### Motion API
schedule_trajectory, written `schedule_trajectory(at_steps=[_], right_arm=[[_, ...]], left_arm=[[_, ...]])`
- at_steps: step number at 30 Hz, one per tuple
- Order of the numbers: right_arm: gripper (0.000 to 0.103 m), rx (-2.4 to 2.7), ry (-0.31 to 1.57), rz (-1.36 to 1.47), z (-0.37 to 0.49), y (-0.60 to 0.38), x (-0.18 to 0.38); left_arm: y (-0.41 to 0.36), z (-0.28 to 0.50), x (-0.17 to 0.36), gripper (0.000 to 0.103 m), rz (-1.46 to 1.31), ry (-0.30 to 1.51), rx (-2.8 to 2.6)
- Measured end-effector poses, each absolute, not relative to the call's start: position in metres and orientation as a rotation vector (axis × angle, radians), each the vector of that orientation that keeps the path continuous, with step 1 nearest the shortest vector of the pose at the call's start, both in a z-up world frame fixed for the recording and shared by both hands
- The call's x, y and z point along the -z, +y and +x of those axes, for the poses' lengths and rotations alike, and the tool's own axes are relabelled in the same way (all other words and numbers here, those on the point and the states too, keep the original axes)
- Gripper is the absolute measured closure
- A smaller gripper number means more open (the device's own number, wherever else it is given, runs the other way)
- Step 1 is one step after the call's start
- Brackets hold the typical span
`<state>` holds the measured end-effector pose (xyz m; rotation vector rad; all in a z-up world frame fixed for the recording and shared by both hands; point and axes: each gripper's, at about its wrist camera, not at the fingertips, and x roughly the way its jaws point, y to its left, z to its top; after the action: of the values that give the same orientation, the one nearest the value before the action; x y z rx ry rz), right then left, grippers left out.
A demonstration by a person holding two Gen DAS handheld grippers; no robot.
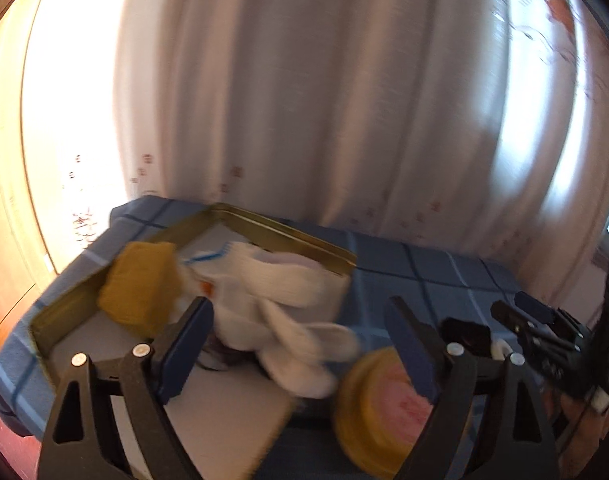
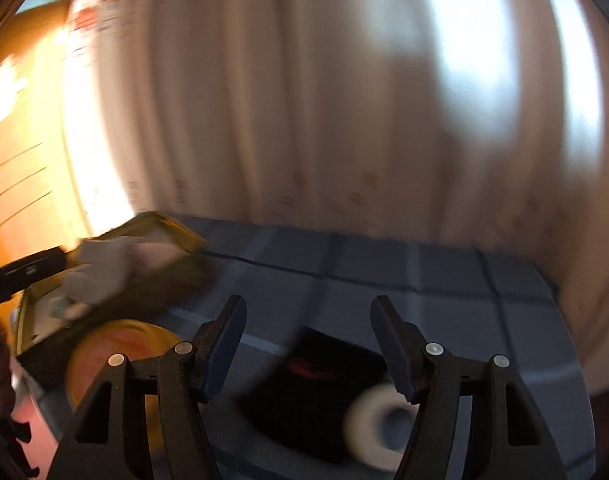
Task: Organize soft objects
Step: 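Open the left tool and right tool to drop plush and glove into the tin box, then grasp the white ring-shaped roll by its rim with the right tool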
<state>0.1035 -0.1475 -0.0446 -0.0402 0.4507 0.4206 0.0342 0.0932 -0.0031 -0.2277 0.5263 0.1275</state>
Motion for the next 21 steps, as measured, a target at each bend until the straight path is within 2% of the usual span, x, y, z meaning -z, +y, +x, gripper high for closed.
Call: schedule_trajectory(at_steps=[6, 12, 15, 21], right_arm=[[0.037, -0.375, 0.543, 0.044, 0.114, -0.198, 0.062], [0.037, -0.372, 0.616, 0.017, 0.120, -0.198, 0.070], [0.045, -0.380, 0.651, 0.016, 0.124, -0.198, 0.076], [0.048, -0.395, 0.724, 0.013, 0.131, -0.192, 0.090]], left_arm=[[0.058, 0.041, 0.009, 0.012, -0.177, 0.555, -0.081], [0.043, 0.044, 0.012, 0.012, -0.149, 0.568, -0.057], [0.041, 0.045, 0.015, 0.012, -0.149, 0.577, -0.052], [0.038, 0.046, 0.017, 0.011, -0.148, 0.585, -0.047]])
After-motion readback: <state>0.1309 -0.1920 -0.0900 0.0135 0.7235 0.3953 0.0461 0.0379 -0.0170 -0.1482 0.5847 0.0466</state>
